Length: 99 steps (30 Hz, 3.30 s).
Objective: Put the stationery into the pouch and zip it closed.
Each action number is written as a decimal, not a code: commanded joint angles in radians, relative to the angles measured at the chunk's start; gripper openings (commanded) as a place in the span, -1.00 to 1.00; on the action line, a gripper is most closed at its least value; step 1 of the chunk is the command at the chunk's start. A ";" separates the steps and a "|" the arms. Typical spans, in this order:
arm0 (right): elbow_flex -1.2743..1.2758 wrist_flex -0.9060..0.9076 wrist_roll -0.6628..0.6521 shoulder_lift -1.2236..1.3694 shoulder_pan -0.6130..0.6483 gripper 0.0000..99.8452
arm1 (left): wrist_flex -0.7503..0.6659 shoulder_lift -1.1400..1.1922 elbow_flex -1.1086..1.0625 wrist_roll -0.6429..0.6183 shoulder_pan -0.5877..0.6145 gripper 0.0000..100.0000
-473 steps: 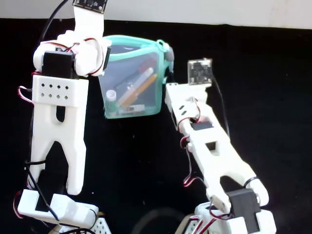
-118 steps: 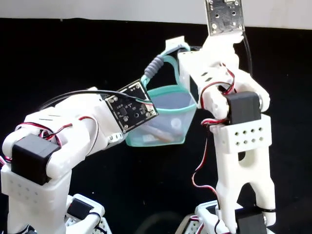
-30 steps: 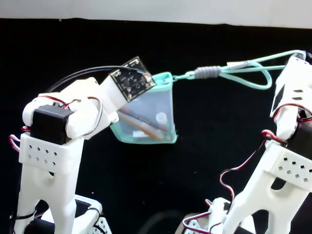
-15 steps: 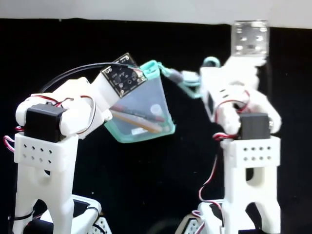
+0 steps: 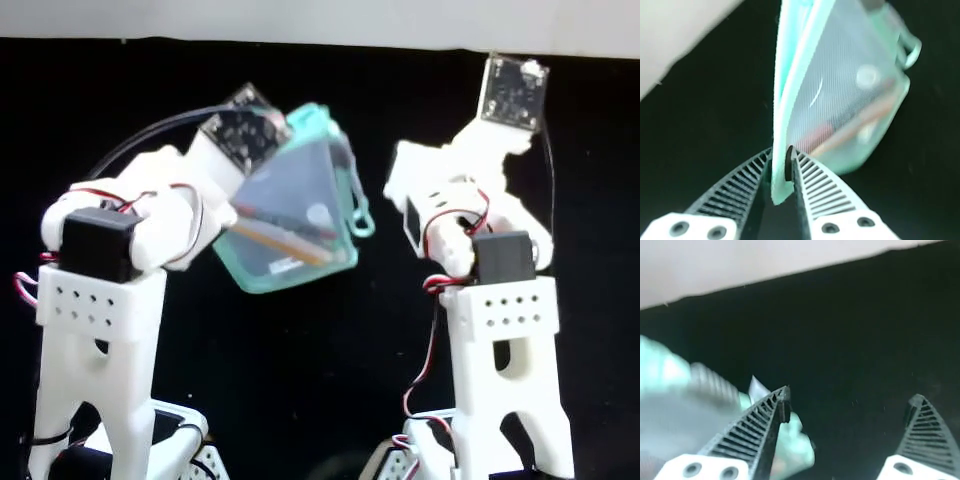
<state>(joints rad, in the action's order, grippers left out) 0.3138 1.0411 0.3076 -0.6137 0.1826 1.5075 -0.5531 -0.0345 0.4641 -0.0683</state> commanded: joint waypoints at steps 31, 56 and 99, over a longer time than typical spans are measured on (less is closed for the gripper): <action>0.027 0.004 0.008 -0.024 0.005 -0.30 | -0.103 -0.010 0.211 -0.342 0.047 -0.43; 0.371 0.088 0.005 -0.685 0.005 -0.94 | 0.164 -0.432 0.200 -0.218 0.051 -0.99; 1.314 -0.211 -0.169 -1.219 -0.093 -0.93 | -0.404 -1.260 -1.366 -0.216 0.088 -0.99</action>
<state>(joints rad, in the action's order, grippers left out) 1.5965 0.8631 0.1527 -1.8243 0.1028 1.1393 -1.8052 -1.3387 0.2401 -0.0176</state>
